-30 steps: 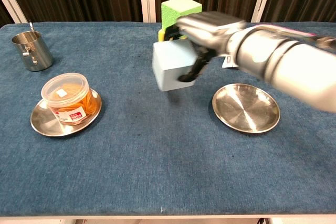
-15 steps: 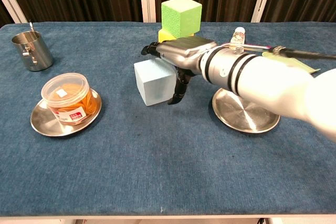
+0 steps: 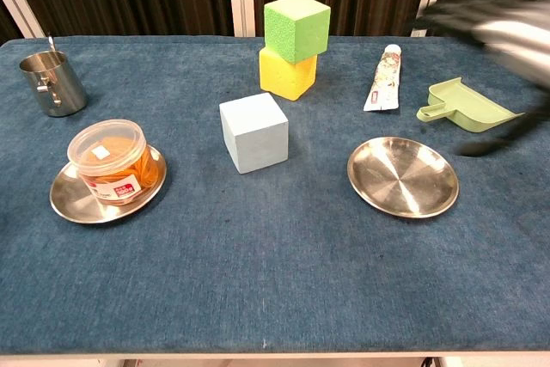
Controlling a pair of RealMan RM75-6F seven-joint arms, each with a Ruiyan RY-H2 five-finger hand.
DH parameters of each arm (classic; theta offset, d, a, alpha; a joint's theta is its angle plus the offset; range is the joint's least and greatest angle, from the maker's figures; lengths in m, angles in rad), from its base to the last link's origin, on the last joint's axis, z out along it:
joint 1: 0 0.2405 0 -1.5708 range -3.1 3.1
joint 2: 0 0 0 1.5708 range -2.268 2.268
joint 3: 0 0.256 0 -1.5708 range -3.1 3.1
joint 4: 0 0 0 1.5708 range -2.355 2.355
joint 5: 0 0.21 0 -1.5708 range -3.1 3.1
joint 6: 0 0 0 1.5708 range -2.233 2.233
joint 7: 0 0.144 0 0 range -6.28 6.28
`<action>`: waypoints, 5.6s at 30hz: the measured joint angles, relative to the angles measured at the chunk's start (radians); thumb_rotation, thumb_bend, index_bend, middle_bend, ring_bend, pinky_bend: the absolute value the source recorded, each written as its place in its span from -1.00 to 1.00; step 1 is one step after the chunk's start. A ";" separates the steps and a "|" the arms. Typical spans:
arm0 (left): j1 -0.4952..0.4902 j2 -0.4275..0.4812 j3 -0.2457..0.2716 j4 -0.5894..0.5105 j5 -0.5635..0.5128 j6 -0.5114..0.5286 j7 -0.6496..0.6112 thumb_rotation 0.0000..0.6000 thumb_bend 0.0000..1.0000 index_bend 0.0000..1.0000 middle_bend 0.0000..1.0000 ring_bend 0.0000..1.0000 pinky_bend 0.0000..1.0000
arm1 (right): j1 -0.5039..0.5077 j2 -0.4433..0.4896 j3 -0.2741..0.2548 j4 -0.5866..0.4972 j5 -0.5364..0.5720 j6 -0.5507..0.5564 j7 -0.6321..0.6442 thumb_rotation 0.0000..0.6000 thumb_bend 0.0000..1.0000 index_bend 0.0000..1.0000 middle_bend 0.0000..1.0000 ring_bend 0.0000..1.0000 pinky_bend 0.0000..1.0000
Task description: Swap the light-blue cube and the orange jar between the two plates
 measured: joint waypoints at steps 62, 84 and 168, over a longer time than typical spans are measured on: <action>-0.437 -0.696 -0.158 -0.159 -0.390 -0.384 0.869 1.00 -0.99 -0.75 -0.79 -0.84 -0.46 | -0.381 0.206 -0.034 0.196 -0.195 0.150 0.504 0.74 -0.61 -1.00 -1.00 -1.00 -1.00; -0.530 -0.671 -0.390 -0.119 -0.477 -0.372 0.723 0.94 -0.89 -0.77 -0.80 -0.89 -0.70 | -0.390 0.215 -0.020 0.188 -0.209 0.126 0.511 0.73 -0.61 -1.00 -1.00 -1.00 -1.00; -0.076 0.085 0.024 -0.348 -0.266 0.080 0.386 0.95 -1.00 -0.78 -0.70 -0.77 -0.32 | 0.156 -0.255 0.233 0.008 0.262 -0.656 -0.056 0.73 -0.55 -0.98 -0.94 -0.96 -0.88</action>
